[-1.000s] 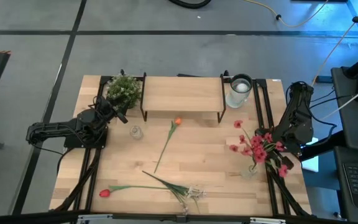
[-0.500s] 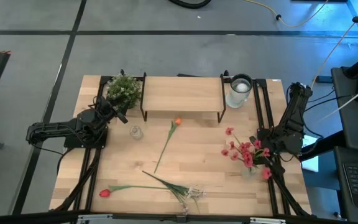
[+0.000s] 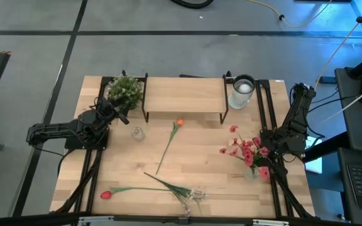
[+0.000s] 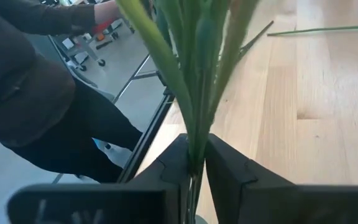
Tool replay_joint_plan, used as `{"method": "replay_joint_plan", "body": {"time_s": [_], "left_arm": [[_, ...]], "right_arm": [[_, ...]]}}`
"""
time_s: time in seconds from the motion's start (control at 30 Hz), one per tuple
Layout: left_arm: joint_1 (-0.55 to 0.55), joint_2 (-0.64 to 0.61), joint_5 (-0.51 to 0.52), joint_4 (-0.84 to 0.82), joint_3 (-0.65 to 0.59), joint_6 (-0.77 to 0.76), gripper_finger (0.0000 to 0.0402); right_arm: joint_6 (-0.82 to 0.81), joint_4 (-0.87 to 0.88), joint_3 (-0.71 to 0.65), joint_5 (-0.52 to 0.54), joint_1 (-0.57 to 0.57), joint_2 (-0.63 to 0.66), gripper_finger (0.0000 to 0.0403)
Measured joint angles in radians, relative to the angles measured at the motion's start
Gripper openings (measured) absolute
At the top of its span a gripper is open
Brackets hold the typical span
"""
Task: Pick and place flowers into a vace then onto a shelf
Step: Put the bottom red flowers into the bottom transparent vase
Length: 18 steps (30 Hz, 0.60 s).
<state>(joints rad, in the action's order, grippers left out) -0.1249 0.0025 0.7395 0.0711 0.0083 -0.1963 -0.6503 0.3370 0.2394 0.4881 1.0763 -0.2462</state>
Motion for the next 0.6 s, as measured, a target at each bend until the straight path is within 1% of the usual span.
{"method": "replay_joint_plan", "body": {"time_s": [0.1,0.2,0.3,0.4,0.53,0.6], "left_arm": [[0.000,0.000,0.000,0.000,0.000,0.000,0.0235],[0.000,0.000,0.000,0.000,0.000,0.000,0.0235],[0.000,0.000,0.000,0.000,0.000,0.000,0.0235],[0.000,0.000,0.000,0.000,0.000,0.000,0.0235],[0.000,0.000,0.000,0.000,0.000,0.000,0.0235],[0.000,0.000,0.000,0.000,0.000,0.000,0.0235]], "right_arm": [[-0.023,0.000,0.000,0.000,0.000,0.000,0.0075],[-0.052,0.001,0.000,0.000,0.000,0.000,0.0101],[-0.045,0.001,0.000,-0.001,0.000,0.000,0.0128],[-0.051,0.001,0.000,-0.002,0.000,0.000,0.0146],[-0.054,0.002,0.007,-0.080,0.000,0.000,0.0157],[-0.072,0.003,0.021,-0.094,0.000,0.000,0.0158]]}}
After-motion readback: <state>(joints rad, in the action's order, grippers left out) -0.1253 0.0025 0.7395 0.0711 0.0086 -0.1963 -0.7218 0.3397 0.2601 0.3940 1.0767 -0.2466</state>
